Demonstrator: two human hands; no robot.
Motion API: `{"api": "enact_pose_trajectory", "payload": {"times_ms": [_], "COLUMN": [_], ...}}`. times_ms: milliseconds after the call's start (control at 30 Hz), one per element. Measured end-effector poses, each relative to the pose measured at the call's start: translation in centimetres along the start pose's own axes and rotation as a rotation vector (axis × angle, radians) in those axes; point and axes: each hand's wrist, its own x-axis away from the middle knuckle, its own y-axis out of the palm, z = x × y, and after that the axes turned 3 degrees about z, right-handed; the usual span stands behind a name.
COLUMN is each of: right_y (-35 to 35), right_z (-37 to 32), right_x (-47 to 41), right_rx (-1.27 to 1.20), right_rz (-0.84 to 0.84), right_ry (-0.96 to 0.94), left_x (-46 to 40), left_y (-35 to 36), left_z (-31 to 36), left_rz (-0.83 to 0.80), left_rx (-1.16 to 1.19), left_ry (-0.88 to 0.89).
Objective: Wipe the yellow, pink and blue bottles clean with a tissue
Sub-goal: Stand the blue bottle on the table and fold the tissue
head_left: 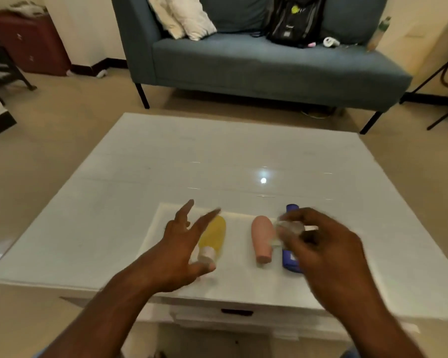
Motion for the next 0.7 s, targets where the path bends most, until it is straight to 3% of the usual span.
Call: {"api": "enact_pose_trajectory", "payload": {"times_ms": [100,200,400,533,700], "right_y": [4.3,6.3,7.6,7.9,7.8], "right_z": [2.3,4.1,4.3,4.4,5.1], "right_x": [1.9,2.2,1.4,1.4,1.6], "right_rx": [-0.080,-0.060,-0.041,-0.080,0.014], "right_rz": [-0.021,-0.112,-0.104,-0.095,-0.071], "right_ry": [-0.037,-0.017,-0.110,-0.189,-0.423], "left_x": [0.1,-0.5,-1.1,-1.5,-1.6], "left_y": [0.1,0.3,1.5,2.1,3.0], "left_z": [-0.5,-0.3,0.1,0.9,2.0], "left_rz": [-0.085,-0.055,0.058,0.110,0.152], "left_rx": [-0.083,-0.133,0.129,0.128,0.163], "left_ry": [0.033,0.037,-0.021,0.079,0.240]}}
